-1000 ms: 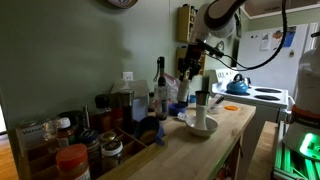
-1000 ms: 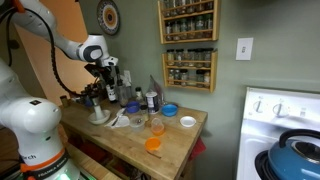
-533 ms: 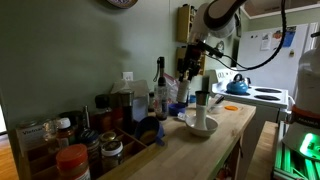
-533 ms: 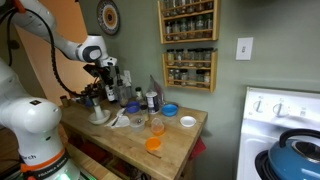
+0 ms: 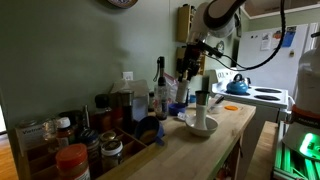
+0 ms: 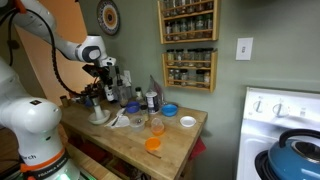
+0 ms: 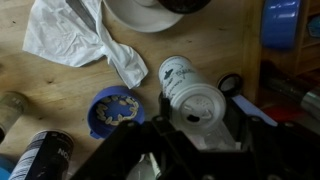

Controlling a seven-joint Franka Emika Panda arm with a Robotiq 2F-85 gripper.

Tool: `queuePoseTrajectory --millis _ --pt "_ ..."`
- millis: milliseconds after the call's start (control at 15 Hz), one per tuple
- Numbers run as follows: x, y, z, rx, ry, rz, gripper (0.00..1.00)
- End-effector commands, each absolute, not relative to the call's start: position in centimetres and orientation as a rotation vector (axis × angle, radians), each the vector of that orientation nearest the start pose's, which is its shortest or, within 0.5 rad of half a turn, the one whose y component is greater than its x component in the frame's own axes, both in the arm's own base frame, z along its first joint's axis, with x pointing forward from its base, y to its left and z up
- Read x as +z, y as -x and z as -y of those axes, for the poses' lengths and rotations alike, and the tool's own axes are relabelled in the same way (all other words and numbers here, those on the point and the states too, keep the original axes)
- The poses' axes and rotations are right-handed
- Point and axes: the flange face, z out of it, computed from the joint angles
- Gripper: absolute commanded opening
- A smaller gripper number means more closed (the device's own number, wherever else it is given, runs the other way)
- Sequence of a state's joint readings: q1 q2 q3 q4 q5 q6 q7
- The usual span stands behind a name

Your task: Remove the white plate from the bottle, then move the white bottle to the left

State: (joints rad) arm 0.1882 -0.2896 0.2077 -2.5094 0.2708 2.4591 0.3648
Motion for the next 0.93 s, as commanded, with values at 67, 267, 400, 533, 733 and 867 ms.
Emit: queuePoseTrajectory --millis 67,267,400,533,733,867 --pt "40.8 -42.2 -22.9 -0.247 2.936 -0.023 0.31" --pt "40.3 -42.5 -26.4 -0.265 2.96 0.101 0.31" --pt "39.6 -42.9 -28.3 -0.264 2.982 0.165 0.31" --pt "38.9 -43.1 -29.8 -0.252 3.006 0.223 0.31" --pt "37.4 -43.7 -31.7 -0.241 3.028 0.278 0.31" --pt "36.5 -44.2 -32.7 -0.243 3.035 0.296 0.31"
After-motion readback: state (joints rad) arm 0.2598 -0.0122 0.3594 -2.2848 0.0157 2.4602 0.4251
